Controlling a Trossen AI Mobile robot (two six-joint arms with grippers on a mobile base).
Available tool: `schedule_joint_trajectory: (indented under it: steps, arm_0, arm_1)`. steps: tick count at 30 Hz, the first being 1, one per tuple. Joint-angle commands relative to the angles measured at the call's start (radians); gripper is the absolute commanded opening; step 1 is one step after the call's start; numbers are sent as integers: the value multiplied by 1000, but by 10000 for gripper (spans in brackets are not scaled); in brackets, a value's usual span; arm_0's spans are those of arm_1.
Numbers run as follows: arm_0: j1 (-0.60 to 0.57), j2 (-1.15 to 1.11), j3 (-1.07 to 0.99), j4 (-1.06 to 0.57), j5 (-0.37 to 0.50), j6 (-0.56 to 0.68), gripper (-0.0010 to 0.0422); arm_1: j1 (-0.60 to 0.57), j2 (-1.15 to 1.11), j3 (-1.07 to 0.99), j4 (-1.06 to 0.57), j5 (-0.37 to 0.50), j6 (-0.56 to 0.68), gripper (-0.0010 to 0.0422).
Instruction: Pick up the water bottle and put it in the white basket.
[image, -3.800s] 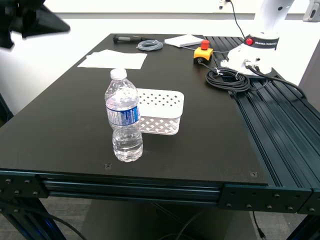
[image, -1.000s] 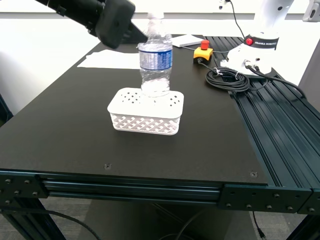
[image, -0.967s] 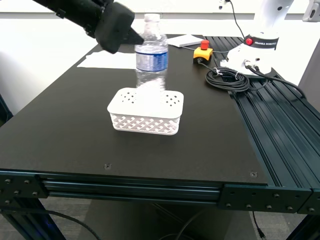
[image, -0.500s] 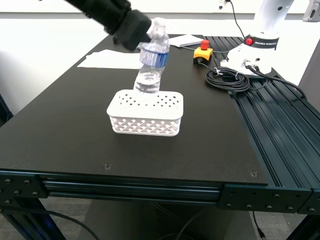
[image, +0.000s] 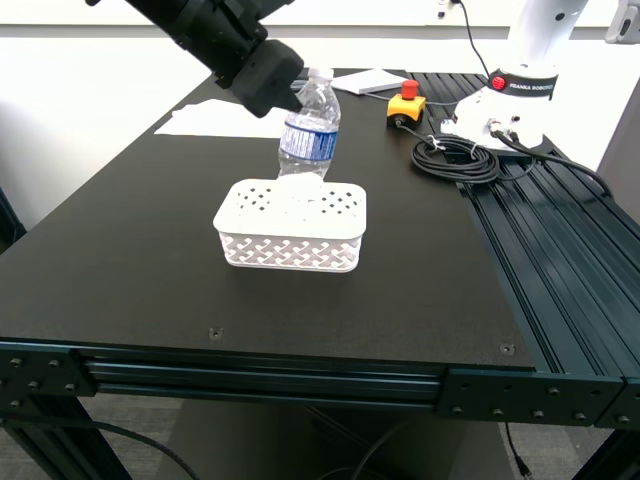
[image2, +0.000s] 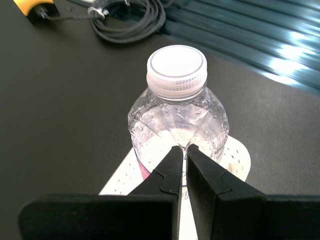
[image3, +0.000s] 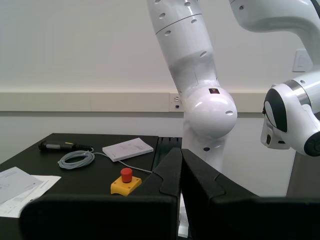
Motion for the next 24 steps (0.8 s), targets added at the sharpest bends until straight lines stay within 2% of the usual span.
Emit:
schedule_joint_trajectory:
  steps: [1,5,10,14,19,24]
  arm_0:
    - [1,0,1,3,0,0,1]
    - [0,0,1,3,0,0,1]
    - [1,0,1,3,0,0,1]
    - [1,0,1,3,0,0,1]
    - [1,0,1,3,0,0,1]
    - [1,0,1,3,0,0,1]
  arm_1:
    - [2,-1,-6,3,-20,30,0]
    - [4,-1,-8,6,-24,47,16]
    - [5,-1,-8,5,-57,47,93]
    - [6,-3,8,11,-83,40,134]
    - [4,-16,149,-2,-78,-56,140]
    - [3,-27,294,-67,-60,-70,139]
